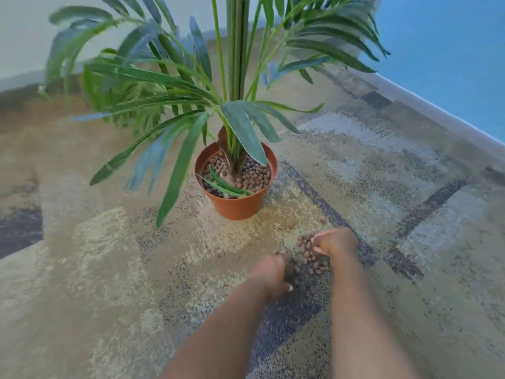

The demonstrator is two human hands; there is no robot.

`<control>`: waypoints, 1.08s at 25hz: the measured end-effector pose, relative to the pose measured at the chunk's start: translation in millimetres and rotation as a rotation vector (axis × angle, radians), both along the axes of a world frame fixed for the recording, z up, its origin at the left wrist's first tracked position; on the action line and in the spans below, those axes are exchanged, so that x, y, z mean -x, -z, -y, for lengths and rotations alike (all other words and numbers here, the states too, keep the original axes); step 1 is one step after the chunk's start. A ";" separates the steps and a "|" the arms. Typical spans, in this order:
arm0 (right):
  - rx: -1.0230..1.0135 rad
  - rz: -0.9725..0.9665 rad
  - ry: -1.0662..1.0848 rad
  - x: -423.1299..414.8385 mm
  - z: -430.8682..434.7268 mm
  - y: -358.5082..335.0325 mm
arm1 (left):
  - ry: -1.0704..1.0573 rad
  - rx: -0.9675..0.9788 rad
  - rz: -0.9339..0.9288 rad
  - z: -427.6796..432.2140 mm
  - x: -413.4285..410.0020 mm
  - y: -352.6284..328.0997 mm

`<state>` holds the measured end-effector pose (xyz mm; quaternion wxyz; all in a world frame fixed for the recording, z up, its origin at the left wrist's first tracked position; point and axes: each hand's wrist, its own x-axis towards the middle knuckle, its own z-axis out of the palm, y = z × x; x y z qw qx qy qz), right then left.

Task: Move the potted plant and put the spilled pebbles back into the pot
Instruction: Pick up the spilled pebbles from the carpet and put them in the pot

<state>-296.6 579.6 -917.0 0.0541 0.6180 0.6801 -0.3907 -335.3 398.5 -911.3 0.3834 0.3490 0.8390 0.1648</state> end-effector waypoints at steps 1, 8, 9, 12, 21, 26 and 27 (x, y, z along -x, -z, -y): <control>0.034 -0.037 0.051 1.8 -1.7 -1.1 | -0.024 -0.015 -0.033 -2.8 1.3 -0.4; 0.140 -0.332 0.139 -33.7 -15.9 -13.2 | 0.023 -0.085 -0.241 -39.4 -9.5 17.6; 0.135 -0.325 0.152 -38.7 -19.3 -16.4 | 0.051 -0.097 -0.267 -43.1 -9.9 18.5; 0.104 -0.298 0.174 -46.9 -26.7 -23.5 | 0.142 -0.086 -0.300 -40.2 -12.5 23.6; 0.171 -0.427 0.074 4.6 -7.5 -24.5 | 0.101 -0.128 -0.326 -15.0 -8.3 34.6; 0.181 -0.419 0.013 27.7 6.5 -26.0 | 0.137 -0.059 -0.299 -18.3 -0.4 31.8; 0.182 -0.418 0.008 29.3 9.1 -28.1 | 0.122 -0.054 -0.288 -19.5 -0.8 29.5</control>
